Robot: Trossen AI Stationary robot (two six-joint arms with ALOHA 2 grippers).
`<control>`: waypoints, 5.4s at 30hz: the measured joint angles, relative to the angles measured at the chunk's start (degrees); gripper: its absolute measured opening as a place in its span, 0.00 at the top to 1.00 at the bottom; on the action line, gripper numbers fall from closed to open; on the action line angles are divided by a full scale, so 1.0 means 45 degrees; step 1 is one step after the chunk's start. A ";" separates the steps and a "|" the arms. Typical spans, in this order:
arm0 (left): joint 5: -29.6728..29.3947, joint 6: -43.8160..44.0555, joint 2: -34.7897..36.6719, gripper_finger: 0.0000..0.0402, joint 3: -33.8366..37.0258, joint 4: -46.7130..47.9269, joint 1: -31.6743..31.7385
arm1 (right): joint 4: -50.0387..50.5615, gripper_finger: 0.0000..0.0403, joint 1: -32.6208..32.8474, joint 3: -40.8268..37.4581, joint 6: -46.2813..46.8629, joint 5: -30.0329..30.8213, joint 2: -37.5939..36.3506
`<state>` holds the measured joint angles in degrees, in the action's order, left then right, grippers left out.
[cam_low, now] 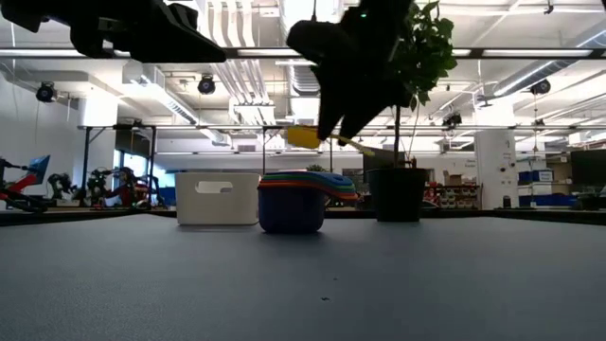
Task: Nest measuring cups in basket
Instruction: Stack the yellow measuring cup on the top of the blue measuring cup, then put the nested measuring cups into the white bin
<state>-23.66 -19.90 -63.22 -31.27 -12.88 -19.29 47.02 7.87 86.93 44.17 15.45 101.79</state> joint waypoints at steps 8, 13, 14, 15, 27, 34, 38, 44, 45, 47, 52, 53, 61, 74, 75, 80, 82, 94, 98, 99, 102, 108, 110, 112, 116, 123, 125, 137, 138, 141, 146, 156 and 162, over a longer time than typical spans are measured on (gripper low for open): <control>0.0000 0.0010 0.0000 1.00 0.0000 0.0005 0.0000 | 0.0107 0.60 -0.0008 0.0875 -0.0090 -0.0090 0.1086; 0.0000 0.0063 0.0000 1.00 0.0000 0.0010 0.0000 | 0.0177 0.60 -0.0008 0.0852 0.0008 -0.0087 0.1167; 0.0000 0.0063 0.0000 1.00 0.0000 0.0008 0.0000 | 0.0169 0.60 -0.0008 0.0851 0.0005 -0.0085 0.1167; 0.0000 0.0063 0.0000 1.00 0.0000 0.0006 0.0000 | 0.0143 0.60 -0.0008 0.0846 -0.0021 -0.0085 0.1167; 0.0000 0.0063 0.0000 1.00 0.0000 0.0014 0.0000 | 0.0085 0.53 -0.0008 0.0836 -0.0378 -0.0090 0.1167; 0.0000 0.0064 0.0000 1.00 0.0000 0.0015 0.0000 | 0.0075 0.53 -0.0008 0.0824 -0.0647 -0.0095 0.1117; 0.0000 0.0113 0.0000 1.00 0.0000 0.0092 0.0000 | 0.0847 0.54 -0.0008 0.1228 -0.1065 -0.0095 0.0924; 0.0005 0.0306 -0.0045 1.00 0.0000 0.0283 0.0000 | 0.2418 0.65 -0.0227 0.1623 -0.2020 -0.0082 0.0390; 0.0005 0.0311 -0.0084 1.00 0.0000 0.0321 0.0000 | 0.2464 0.68 -0.0255 0.1546 -0.2121 -0.0084 0.0364; 0.0009 0.0431 -0.0219 1.00 -0.0004 0.0392 0.0000 | 0.2533 0.76 -0.0325 0.1324 -0.2402 -0.0076 0.0355; 0.0010 0.0818 -0.0687 1.00 -0.0005 0.1005 0.0000 | 0.2648 0.95 -0.0438 0.0429 -0.2626 -0.0072 0.0355; 0.0010 0.0896 -0.0797 1.00 -0.0005 0.0990 0.0000 | 0.2561 0.96 -0.0454 0.0196 -0.2623 -0.0023 0.0355; -0.0094 0.1259 -0.1046 1.00 -0.0005 0.0875 0.0000 | 0.0831 0.97 -0.0502 -0.1014 -0.2389 -0.0599 0.0355; -0.0209 0.1307 -0.1010 1.00 -0.0005 0.0879 0.0000 | -0.0697 0.97 -0.0139 -0.0930 -0.2460 -0.1705 0.0355; -0.0209 0.1307 -0.1010 1.00 -0.0005 0.0879 0.0000 | -0.0570 0.97 -0.0150 -0.0883 -0.2484 -0.1614 0.0346; -0.0214 0.1307 -0.1010 1.00 -0.0005 0.0884 0.0000 | -0.0106 0.97 -0.0261 -0.0844 -0.2671 -0.1270 0.0326; -0.0219 0.1307 -0.1010 1.00 -0.0005 0.0904 0.0000 | 0.0113 0.97 -0.0256 -0.0844 -0.2965 -0.0775 0.0326; 0.0286 0.1688 0.0665 1.00 0.0530 0.1832 -0.0080 | -0.0813 0.98 -0.0222 -0.1896 -0.6069 -0.0081 -0.0171; 0.0393 0.2052 0.1734 1.00 0.1270 0.1855 -0.0087 | -0.2174 0.98 -0.0222 -0.3197 -0.6292 -0.0084 -0.1019; 0.0389 0.2153 0.2008 1.00 0.1436 0.1859 -0.0087 | -0.2587 0.98 -0.0222 -0.3579 -0.6296 -0.0082 -0.1303; 0.0375 0.2234 0.2801 1.00 0.1875 0.1661 -0.0084 | -0.4205 0.98 -0.0222 -0.4754 -0.6239 -0.0084 -0.2173; 0.0364 0.2226 0.3921 1.00 0.2314 0.1429 -0.0084 | -0.9075 0.98 -0.0184 -0.7417 -0.6214 -0.0079 -0.3384; 0.0335 0.2221 0.4130 1.00 0.2352 0.1429 -0.0083 | -1.0773 0.97 -0.0084 -0.8053 -0.6460 -0.0081 -0.3484; 0.0136 0.2223 0.4237 1.00 0.2358 0.1395 -0.0085 | -1.2144 0.96 0.0037 -0.8522 -0.6737 -0.0085 -0.3473; -0.0320 0.2235 0.4125 1.00 0.2375 0.0616 -0.0083 | -1.3722 0.91 0.0342 -0.8914 -0.7754 -0.0073 -0.3333; -0.0325 0.1734 0.3173 1.00 0.2222 -0.0782 -0.0083 | -1.6047 0.83 0.1048 -0.9440 -0.9654 0.1099 -0.3278; -0.0335 0.1761 0.2785 1.00 0.2006 -0.0927 -0.0079 | -1.6292 0.80 0.1187 -0.9475 -0.9992 0.1335 -0.3281; -0.0633 0.1925 -0.0017 0.76 0.0044 -0.0462 0.0026 | -1.6672 0.53 0.1225 -0.9490 -1.1256 0.1372 -0.3381; -0.0634 0.1923 -0.0195 0.72 -0.0037 -0.0473 0.0064 | -1.6676 0.51 0.1225 -0.9490 -1.1441 0.1374 -0.3454; -0.0656 0.1923 -0.0698 0.61 -0.0177 -0.0459 0.0197 | -1.6625 0.47 0.1225 -0.9491 -1.1888 0.1368 -0.3810; -0.0646 0.1877 -0.1734 0.48 -0.0253 -0.0680 0.0403 | -1.6502 0.45 0.1254 -0.9630 -1.2454 0.1362 -0.4713; -0.0423 0.0480 -0.4853 0.47 -0.1910 -0.0309 0.0967 | -1.6175 0.45 0.1279 -1.0084 -1.2902 0.1345 -0.6144; 0.0018 0.1746 -0.5781 0.44 -0.2830 0.1009 0.1643 | -1.6131 0.45 0.1274 -1.0120 -1.3276 0.1347 -0.6521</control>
<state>-23.58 -12.04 -89.23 -44.00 -8.34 -11.90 -25.57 13.61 41.39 -15.57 21.51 72.45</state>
